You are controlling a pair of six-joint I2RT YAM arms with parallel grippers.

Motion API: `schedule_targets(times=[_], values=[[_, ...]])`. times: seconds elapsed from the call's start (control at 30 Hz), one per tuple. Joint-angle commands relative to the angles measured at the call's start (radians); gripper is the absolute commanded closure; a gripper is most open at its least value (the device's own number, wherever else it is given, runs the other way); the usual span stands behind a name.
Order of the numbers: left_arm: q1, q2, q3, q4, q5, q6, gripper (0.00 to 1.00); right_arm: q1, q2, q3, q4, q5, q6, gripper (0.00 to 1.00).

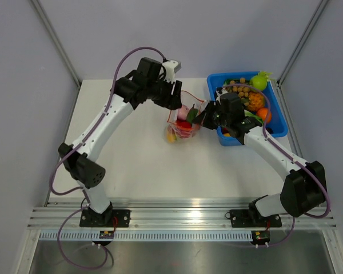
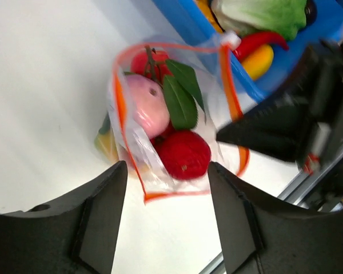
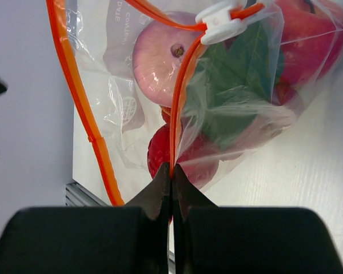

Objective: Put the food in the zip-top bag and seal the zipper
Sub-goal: Adjust the zipper food storage bag at the center of the board.

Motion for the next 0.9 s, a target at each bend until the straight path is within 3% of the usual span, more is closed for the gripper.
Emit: schedule_targets(times=[0.0,0.1,0.27,0.87], values=[[-0.098,-0.164,-0.109,0.089,-0.091,0.164,0.4,0.012,-0.027,0.052,0.069,-0.037,0.039,1.0],[-0.16,-0.198,-0.203,0.126,-0.082,0.203,0.39,0.014,-0.02,0.055,0.063,-0.034,0.039,1.0],[-0.249,-0.165,-0.258,0.169,-0.061,0.243,0.28,0.012,-0.013,0.053,0.065,-0.042,0.046,1.0],[-0.272,-0.079,-0.306,0.267,-0.166,0.292,0.38,0.011,-0.027,0.081,0.025,-0.056,0.026,1.0]])
